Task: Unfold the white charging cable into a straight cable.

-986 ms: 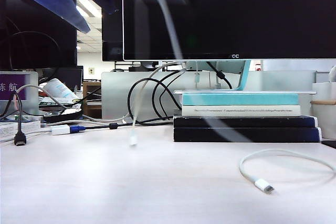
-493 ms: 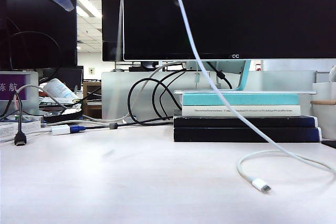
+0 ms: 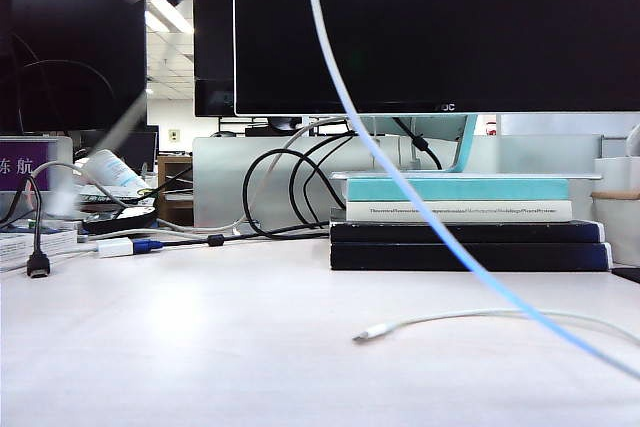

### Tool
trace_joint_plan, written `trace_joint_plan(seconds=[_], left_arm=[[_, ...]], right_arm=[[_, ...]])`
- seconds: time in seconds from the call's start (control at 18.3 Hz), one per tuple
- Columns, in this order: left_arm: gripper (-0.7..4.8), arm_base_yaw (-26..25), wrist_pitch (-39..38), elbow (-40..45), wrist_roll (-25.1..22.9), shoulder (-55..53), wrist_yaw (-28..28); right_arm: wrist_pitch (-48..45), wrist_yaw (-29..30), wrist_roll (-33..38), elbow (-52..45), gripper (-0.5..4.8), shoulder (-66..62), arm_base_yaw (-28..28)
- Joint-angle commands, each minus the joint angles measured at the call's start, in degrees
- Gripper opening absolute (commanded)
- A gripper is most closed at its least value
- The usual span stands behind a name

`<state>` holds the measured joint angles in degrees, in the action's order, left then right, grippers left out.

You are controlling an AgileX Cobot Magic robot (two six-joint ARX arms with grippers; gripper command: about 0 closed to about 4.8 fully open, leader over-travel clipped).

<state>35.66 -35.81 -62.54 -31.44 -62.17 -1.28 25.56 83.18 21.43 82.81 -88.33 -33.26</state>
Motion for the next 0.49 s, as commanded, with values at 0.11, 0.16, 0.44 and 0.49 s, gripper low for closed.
trace_joint_plan(seconds=[0.11, 0.16, 0.44, 0.49], left_arm=[[4.79, -0.15, 10.4, -0.07, -1.49, -0.37, -11.47], [4.79, -0.15, 12.31, -0.07, -1.11, -0.81, -11.47], [4.79, -0.17, 17.46, -0.04, -1.14, -5.42, -19.04], [4.79, -0.13, 18.47, -0.07, -1.09, -7.26, -20.24]], right_arm=[[2.1, 1.73, -0.44, 0.24, 4.61, 2.12, -0.04], [2.05, 1.77, -0.42, 0.24, 4.61, 2.49, -0.13], [2.12, 2.4, -0.42, 0.24, 4.61, 3.52, -0.2], [2.45, 3.21, -0.39, 0.24, 4.61, 3.52, -0.2]])
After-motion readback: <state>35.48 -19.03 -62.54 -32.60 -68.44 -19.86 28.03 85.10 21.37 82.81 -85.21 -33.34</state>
